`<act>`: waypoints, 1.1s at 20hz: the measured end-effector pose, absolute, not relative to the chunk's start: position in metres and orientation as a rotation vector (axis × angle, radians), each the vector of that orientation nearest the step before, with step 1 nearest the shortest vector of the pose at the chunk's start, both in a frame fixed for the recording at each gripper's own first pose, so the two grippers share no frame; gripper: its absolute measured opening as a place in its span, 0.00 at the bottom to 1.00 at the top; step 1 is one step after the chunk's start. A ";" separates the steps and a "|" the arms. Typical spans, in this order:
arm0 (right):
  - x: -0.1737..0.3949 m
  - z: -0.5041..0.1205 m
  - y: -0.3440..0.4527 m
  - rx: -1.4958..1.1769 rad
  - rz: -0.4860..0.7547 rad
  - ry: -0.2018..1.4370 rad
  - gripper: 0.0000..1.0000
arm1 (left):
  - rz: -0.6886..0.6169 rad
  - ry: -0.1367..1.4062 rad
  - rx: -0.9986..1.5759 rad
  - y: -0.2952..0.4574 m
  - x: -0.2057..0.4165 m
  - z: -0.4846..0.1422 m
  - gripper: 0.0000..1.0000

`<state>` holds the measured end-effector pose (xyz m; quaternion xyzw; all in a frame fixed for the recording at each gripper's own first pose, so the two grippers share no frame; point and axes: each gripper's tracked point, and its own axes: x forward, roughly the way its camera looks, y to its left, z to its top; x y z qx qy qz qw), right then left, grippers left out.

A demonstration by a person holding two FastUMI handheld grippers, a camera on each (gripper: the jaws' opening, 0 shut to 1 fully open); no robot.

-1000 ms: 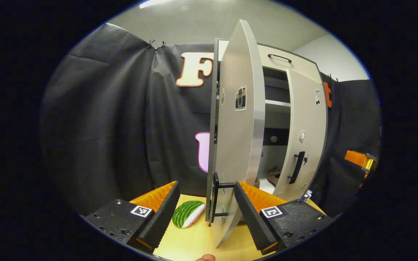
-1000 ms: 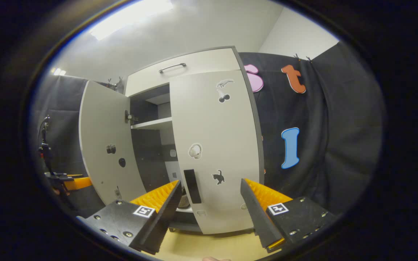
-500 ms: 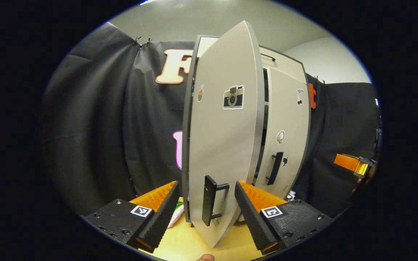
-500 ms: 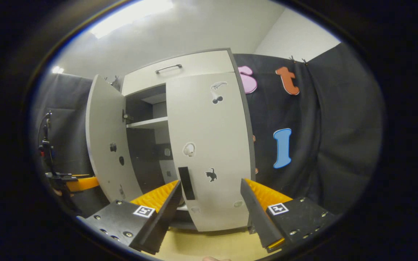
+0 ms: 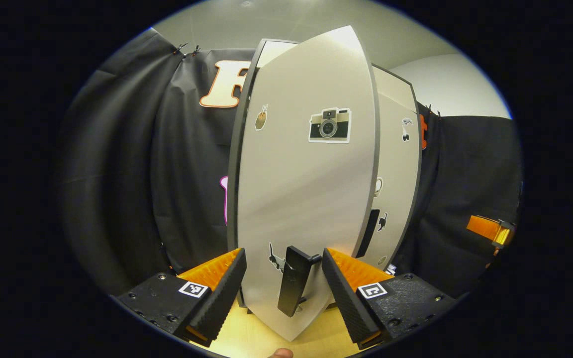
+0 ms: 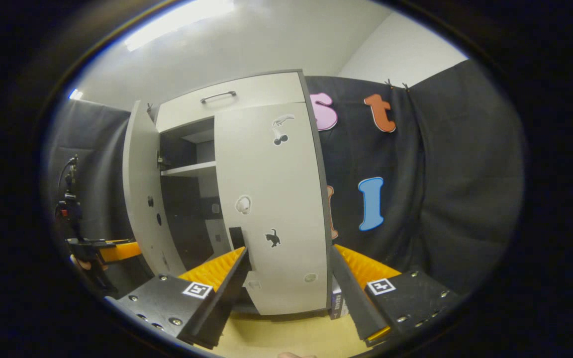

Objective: Grab one shoe with the right hand and put it into the shoe cabinet, grab the other shoe with the left hand and put it into the shoe cabinet; then close the right door with the right hand and the left door with the left hand.

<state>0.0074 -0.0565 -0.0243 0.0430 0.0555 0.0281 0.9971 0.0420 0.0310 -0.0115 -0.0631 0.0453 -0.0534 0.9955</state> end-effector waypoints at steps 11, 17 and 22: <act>0.004 -0.027 -0.069 0.074 0.033 0.117 0.97 | -0.191 0.095 -0.144 -0.015 0.064 -0.008 0.94; 0.009 -0.030 -0.066 0.083 0.050 0.119 0.97 | -0.172 0.097 -0.129 -0.015 0.062 -0.009 0.94; 0.014 -0.034 -0.059 0.088 0.074 0.126 0.97 | -0.156 0.099 -0.108 -0.014 0.061 -0.010 0.94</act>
